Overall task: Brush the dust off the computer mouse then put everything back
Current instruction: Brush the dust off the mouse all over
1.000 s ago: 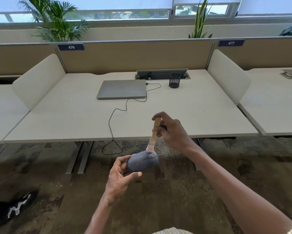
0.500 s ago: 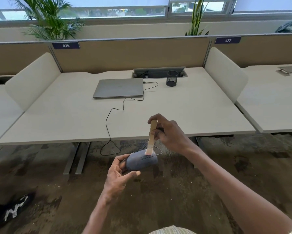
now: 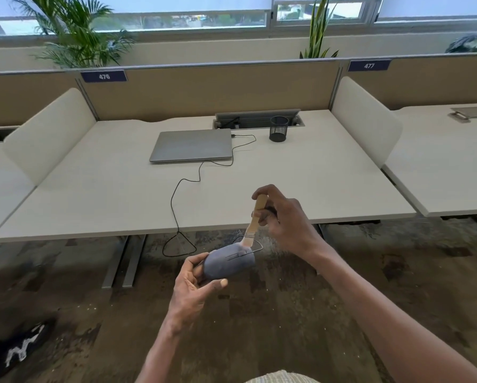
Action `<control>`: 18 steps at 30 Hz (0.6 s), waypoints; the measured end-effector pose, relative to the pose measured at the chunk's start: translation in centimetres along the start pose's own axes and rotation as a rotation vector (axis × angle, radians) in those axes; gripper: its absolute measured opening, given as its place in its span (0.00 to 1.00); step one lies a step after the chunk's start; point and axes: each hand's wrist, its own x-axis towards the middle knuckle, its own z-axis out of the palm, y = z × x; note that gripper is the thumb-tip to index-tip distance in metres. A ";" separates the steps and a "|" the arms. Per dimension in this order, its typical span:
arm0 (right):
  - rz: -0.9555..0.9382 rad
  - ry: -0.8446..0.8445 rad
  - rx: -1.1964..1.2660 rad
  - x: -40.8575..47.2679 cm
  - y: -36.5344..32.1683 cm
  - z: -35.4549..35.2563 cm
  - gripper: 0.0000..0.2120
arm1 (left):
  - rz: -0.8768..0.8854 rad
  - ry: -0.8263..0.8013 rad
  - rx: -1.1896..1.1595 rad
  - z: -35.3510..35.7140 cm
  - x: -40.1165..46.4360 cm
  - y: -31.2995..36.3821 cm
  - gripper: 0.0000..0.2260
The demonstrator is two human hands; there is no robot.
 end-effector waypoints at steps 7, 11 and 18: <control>0.055 -0.083 0.029 0.0 1.3 -0.5 0.26 | -0.011 -0.021 -0.023 0.0 0.2 0.1 0.39; 0.105 -0.061 0.087 1.2 2.0 0.0 0.26 | -0.031 -0.043 -0.016 -0.2 0.1 0.1 0.39; 0.124 -0.085 0.101 2.2 2.3 1.1 0.26 | -0.044 -0.046 0.017 -0.6 -0.4 -0.3 0.38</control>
